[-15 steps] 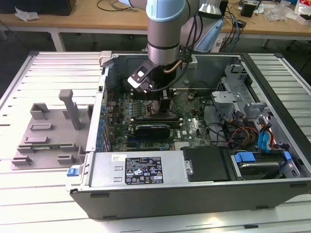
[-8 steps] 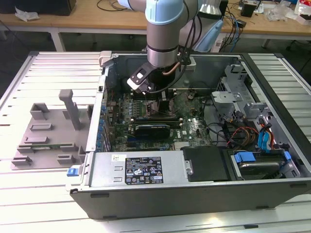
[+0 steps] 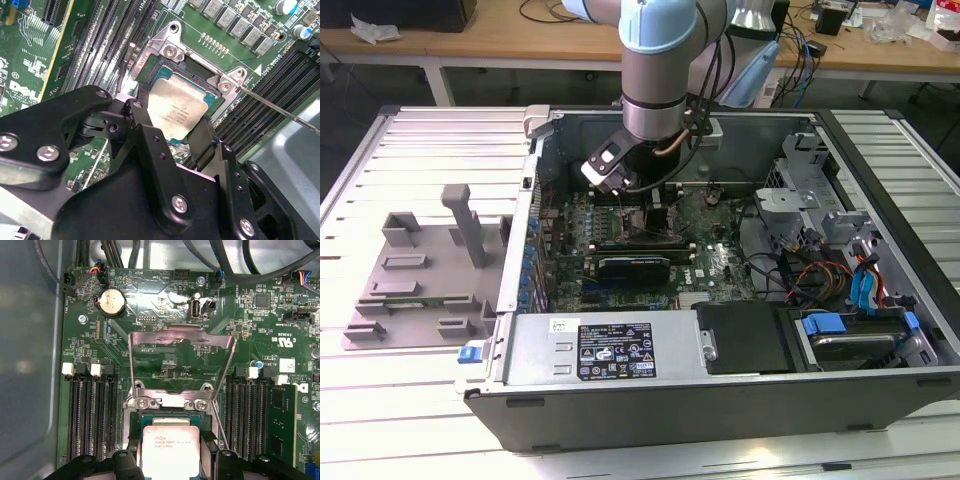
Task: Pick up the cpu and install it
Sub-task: 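Place the cpu into insertion slot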
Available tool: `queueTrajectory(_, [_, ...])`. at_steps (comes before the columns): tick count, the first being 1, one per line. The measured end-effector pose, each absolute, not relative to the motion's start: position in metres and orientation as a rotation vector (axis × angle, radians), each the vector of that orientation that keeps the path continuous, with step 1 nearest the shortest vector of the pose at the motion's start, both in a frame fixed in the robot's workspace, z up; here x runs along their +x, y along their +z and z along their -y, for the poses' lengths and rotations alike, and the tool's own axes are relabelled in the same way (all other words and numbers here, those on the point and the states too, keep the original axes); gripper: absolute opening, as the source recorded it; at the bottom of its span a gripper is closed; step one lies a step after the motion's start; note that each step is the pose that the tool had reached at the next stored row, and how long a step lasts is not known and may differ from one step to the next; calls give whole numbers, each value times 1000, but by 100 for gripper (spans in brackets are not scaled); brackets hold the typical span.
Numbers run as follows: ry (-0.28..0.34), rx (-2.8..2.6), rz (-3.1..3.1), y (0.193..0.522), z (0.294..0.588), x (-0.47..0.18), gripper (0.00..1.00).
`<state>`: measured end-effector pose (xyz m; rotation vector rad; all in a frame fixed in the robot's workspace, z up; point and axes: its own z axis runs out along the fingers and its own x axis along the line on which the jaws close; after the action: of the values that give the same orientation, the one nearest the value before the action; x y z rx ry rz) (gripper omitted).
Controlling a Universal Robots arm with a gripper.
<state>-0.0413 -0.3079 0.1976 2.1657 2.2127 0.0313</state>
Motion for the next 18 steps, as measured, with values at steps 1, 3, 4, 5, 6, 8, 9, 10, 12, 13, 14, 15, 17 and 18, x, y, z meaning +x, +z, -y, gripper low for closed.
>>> queueTrajectory(1, [31, 2166, -2213, 198, 308, -41, 55])
queueTrajectory(3, [31, 2166, -2212, 199, 308, -41, 55])
queueTrajectory(4, [31, 2166, -2212, 199, 308, -41, 55])
queueTrajectory(5, [31, 2166, -2212, 200, 308, -41, 55])
queueTrajectory(6, [31, 2166, -2212, 200, 308, -41, 55])
queueTrajectory(8, [31, 2166, -2212, 200, 308, -41, 55])
queueTrajectory(9, [31, 2166, -2213, 199, 308, -41, 55])
queueTrajectory(10, [31, 2166, -2213, 198, 308, -41, 55])
queueTrajectory(12, [31, 2166, -2213, 197, 308, -41, 55])
queueTrajectory(13, [31, 2166, -2212, 197, 308, -41, 55])
queueTrajectory(14, [31, 2166, -2213, 197, 308, -41, 55])
queueTrajectory(15, [30, 2166, -2212, 196, 308, -41, 55])
queueTrajectory(17, [30, 2166, -2213, 196, 308, -41, 55])
queueTrajectory(18, [31, 2166, -2212, 196, 308, -41, 55])
